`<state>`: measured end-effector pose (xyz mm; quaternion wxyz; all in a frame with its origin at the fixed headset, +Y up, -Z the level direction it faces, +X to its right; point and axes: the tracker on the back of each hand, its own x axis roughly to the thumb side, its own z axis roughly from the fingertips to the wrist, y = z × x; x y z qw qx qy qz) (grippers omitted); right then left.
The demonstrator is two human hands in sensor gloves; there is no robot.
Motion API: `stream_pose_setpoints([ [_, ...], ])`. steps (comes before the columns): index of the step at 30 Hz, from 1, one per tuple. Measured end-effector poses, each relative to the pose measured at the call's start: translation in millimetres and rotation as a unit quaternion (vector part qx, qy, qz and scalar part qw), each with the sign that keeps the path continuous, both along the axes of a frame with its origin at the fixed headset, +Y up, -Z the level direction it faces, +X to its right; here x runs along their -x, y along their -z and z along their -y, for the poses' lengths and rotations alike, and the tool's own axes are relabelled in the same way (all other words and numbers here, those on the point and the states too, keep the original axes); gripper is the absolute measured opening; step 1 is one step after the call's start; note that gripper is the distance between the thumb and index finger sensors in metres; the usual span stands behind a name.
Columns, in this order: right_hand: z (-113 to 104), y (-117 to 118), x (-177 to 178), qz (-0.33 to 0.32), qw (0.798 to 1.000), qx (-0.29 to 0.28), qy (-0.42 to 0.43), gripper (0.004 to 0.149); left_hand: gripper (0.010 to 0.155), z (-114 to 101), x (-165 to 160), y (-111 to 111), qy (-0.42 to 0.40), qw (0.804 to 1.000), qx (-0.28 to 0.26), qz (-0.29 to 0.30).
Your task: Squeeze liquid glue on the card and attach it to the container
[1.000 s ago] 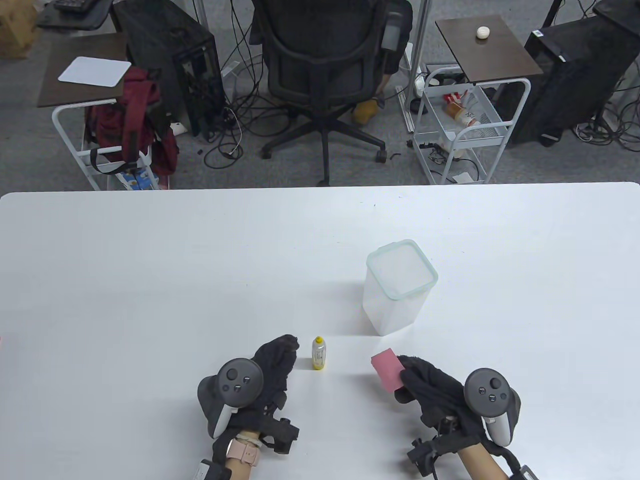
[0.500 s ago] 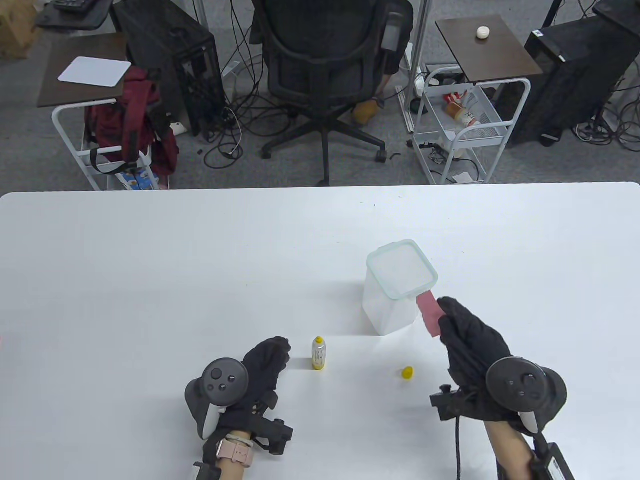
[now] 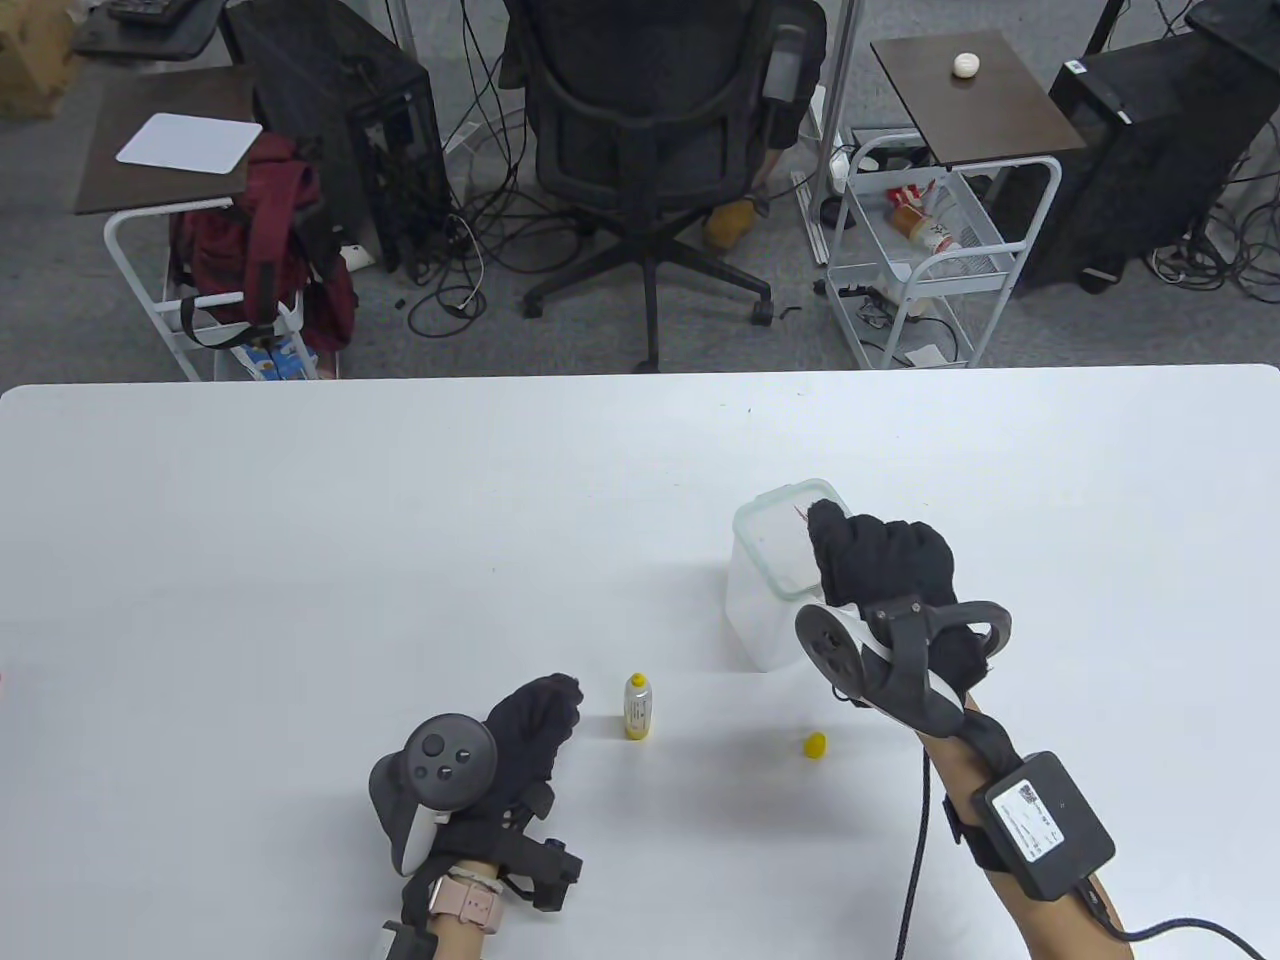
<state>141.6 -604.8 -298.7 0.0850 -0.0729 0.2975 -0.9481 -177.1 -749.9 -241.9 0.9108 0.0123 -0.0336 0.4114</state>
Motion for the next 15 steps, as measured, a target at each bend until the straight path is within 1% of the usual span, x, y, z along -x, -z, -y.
stream_pose_setpoints([
  [3, 1.9, 2.9, 5.3, 0.003, 0.999, -0.003, -0.032, 0.038, 0.043, -0.2, -0.1, 0.5, -0.004, 1.0, 0.001, 0.001],
  [7, 9.0, 3.9, 9.3, -0.006, 0.998, -0.013, -0.055, 0.036, 0.043, -0.6, -0.2, 1.5, -0.002, 1.0, 0.001, 0.004],
  [9, 11.5, 4.6, 11.1, -0.01, 0.998, -0.009, -0.065, 0.037, 0.043, -0.6, -0.3, 1.5, -0.001, 1.0, 0.002, 0.005],
  [15, 16.5, 9.2, 11.9, -0.018, 0.998, 0.014, -0.055, 0.036, 0.044, -0.6, -0.6, 1.3, 0.0, 1.0, 0.003, 0.007],
])
